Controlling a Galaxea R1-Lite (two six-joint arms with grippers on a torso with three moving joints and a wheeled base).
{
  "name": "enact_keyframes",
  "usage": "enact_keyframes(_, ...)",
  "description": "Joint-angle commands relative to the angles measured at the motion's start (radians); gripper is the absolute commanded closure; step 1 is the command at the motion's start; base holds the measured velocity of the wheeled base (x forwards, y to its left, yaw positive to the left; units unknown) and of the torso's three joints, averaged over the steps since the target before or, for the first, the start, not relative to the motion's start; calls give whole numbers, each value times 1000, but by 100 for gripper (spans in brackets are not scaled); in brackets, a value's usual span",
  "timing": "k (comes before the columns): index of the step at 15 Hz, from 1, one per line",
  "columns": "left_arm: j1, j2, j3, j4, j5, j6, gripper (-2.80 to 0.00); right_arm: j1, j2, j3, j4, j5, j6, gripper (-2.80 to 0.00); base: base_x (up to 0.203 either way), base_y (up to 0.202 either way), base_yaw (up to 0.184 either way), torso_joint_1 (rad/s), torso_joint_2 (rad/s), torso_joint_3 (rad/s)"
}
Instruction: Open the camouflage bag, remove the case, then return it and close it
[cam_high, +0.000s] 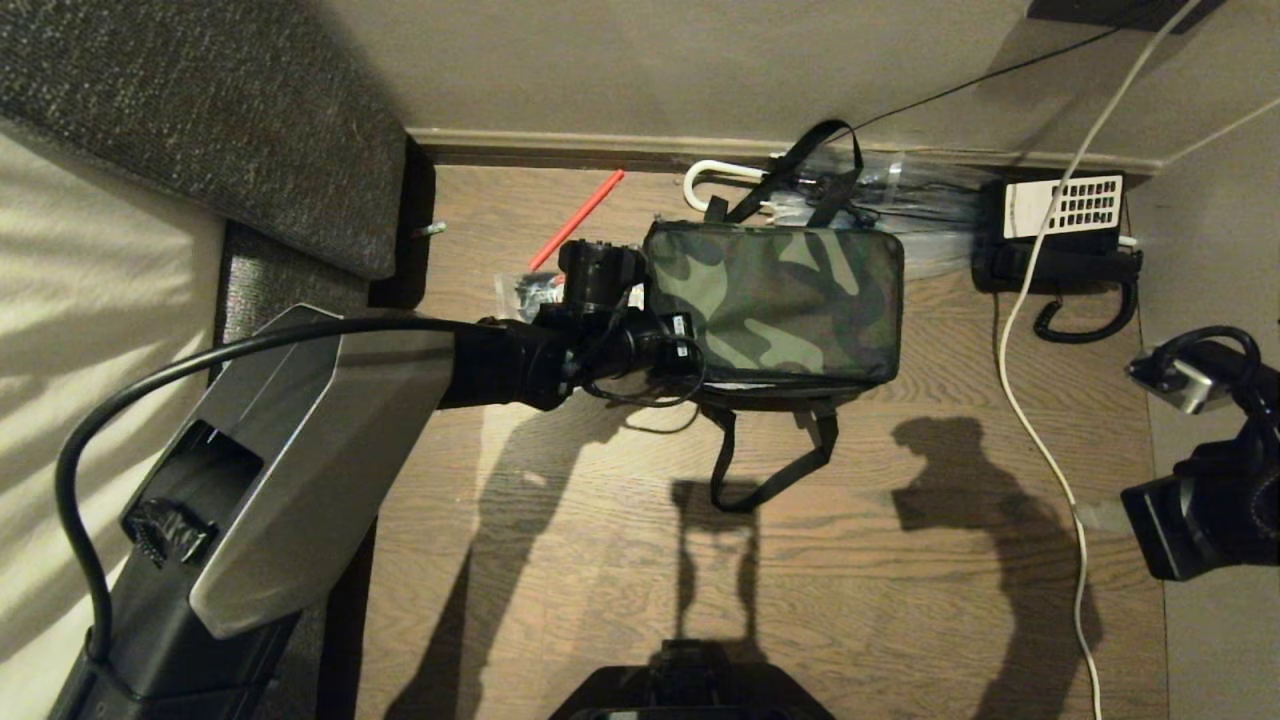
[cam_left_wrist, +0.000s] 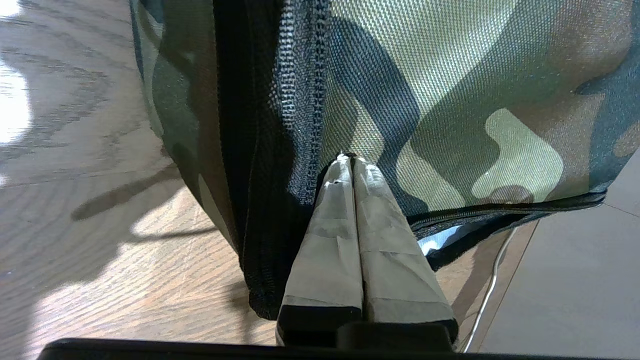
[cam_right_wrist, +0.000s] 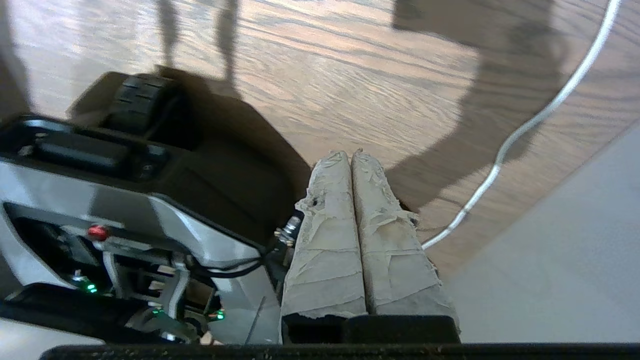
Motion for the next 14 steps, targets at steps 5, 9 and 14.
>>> enact_keyframes(5,0,19,0,2,1,-2,0,1,39,-18,-8,38,-3,0,0,0,0,0,0,0)
enact_keyframes(9,0,18,0,-4,1,-2,0,1,111,-23,-32,25,7,0,0,0,0,0,0,0)
enact_keyframes(14,0,25,0,-4,1,-1,0,10,240,-65,-37,-73,122,0,0,0,0,0,0,0)
